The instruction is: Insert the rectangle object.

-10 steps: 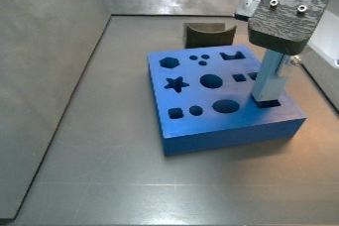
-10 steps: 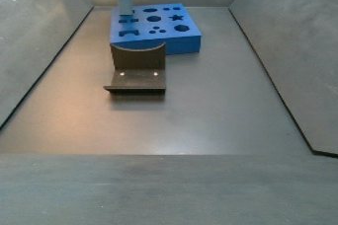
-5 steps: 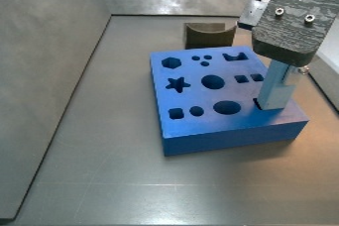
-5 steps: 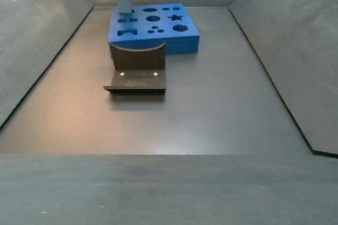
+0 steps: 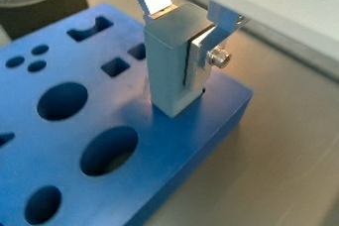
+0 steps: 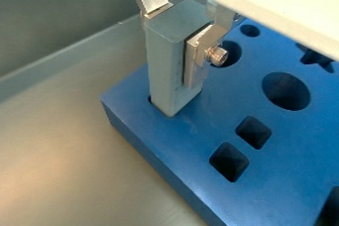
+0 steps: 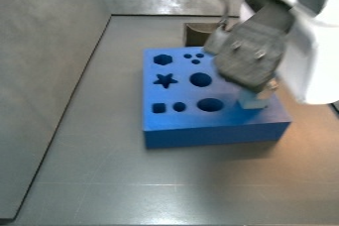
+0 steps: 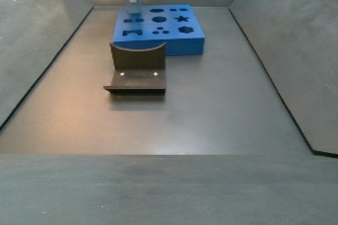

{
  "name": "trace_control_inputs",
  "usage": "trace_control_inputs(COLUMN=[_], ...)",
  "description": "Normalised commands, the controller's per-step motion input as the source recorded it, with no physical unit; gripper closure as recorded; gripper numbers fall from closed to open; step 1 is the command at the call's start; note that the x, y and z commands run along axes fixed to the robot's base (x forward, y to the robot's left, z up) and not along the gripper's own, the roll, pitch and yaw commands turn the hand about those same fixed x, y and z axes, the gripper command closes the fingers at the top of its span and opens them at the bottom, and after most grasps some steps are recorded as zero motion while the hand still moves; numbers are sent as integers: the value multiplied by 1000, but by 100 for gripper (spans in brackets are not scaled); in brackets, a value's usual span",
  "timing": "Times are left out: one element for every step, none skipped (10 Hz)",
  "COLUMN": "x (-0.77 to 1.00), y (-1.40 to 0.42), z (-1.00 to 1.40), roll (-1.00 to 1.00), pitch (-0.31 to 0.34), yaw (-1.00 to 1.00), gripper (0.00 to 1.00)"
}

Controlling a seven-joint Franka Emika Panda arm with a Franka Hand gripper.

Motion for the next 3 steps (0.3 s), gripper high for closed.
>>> trace_control_inputs(x=[-97, -197, 0], y=[49, 69, 0], z=[-403, -157, 0], roll=[0, -183, 0], pitch=[0, -59, 0], yaw=[-14, -40, 0], gripper=[100, 100, 100])
